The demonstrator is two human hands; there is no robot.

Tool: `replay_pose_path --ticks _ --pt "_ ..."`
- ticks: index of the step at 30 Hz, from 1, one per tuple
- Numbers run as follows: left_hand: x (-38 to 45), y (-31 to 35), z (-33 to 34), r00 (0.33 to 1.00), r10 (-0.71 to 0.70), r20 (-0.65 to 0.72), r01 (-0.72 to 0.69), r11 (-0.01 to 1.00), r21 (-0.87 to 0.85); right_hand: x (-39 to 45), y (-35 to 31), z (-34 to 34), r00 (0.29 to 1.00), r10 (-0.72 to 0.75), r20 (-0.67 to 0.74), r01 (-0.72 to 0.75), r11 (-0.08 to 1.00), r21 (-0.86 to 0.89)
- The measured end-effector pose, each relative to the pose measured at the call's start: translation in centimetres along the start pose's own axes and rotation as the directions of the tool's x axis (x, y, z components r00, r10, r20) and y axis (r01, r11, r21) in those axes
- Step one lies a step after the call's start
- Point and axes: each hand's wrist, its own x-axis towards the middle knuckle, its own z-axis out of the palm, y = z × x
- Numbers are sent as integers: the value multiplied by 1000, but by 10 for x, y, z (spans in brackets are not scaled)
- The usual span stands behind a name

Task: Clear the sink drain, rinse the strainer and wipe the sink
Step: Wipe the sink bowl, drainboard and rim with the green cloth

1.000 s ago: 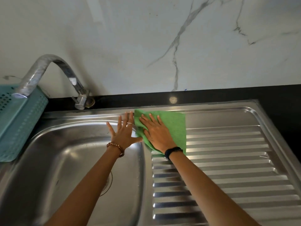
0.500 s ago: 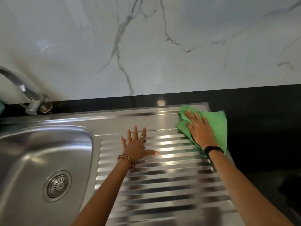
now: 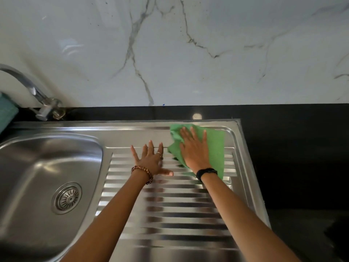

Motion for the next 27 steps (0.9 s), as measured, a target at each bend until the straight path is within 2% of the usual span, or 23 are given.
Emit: replay_pose_path --ticks 2,4,7,10,18,22,27 --pt "-4 7 -4 999 11 -36 -7 994 108 -7 22 -3 993 113 -19 -113 992 -51" --pt "-8 17 -4 991 89 -103 -71 983 171 -15 44 -8 975 221 -25 -222 971 -91" --pt "-14 31 2 975 191 -114 -183 980 75 -23 70 -17 937 349 -28 -350 927 -134" --pt "-20 38 9 979 198 -42 -198 980 -3 -36 70 -25 924 383 -19 -382 917 -112" --pt "-26 38 12 979 187 -78 -188 982 0 -125 38 -17 913 404 -54 -405 914 -9" --pt "-23 36 13 979 190 -68 -191 981 -8 -90 47 -16 902 431 -11 -431 902 6" --pt "-20 35 13 981 190 -50 -190 982 -4 -32 59 -16 887 460 -28 -459 888 28"
